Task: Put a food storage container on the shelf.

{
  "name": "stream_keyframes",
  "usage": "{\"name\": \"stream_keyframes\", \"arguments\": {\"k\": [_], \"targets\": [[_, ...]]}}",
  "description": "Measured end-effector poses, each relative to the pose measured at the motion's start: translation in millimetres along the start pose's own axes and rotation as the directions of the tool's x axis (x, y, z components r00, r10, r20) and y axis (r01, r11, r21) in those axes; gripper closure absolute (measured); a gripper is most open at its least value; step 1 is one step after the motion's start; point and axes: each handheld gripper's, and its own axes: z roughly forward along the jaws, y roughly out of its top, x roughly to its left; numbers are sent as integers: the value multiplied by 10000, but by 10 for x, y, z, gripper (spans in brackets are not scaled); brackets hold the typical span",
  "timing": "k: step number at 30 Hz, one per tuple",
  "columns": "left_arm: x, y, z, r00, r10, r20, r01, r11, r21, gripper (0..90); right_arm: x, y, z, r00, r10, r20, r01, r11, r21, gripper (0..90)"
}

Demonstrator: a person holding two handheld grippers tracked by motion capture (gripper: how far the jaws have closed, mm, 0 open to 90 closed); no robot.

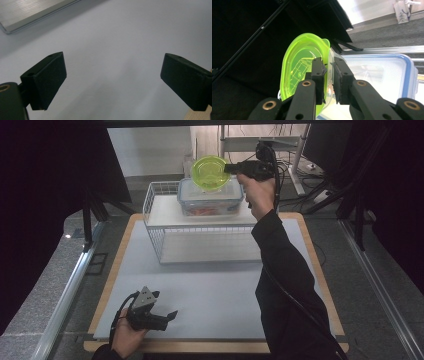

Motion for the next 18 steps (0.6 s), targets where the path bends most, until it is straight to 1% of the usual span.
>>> {"name": "stream_keyframes", "arguments": {"k": [3,4,7,9,12,13,16,18], "targets": [[-1,0,2,10000,7,4,-7,10000,17,66,-7,1,33,9998,90,178,-88,9999,-113,733],[-1,0,2,10000,4,7,-4,10000,16,66,-11,0,43,9996,165,221,-162,9998,-151,736],[-2,-1,3,10000,-2,28,2,10000,25,66,-39,-11,74,9992,161,367,-153,9996,-217,740],[-3,-1,5,10000,-1,38,1,10000,37,66,-51,-20,88,9992,252,304,-246,9995,-207,735],[-5,-1,7,10000,-3,51,3,10000,70,66,-44,-26,96,9993,264,267,-259,9995,-187,722],[-6,-1,8,10000,4,51,-4,10000,80,66,-27,-28,105,9989,46,470,-36,9998,-209,706],[-5,-1,7,10000,22,47,-22,10000,71,66,-20,-28,108,9986,19,524,-7,9997,-234,699],[-4,-1,7,10000,27,42,-27,10000,80,66,-21,-31,112,9982,-43,593,59,9996,-272,665]]}}
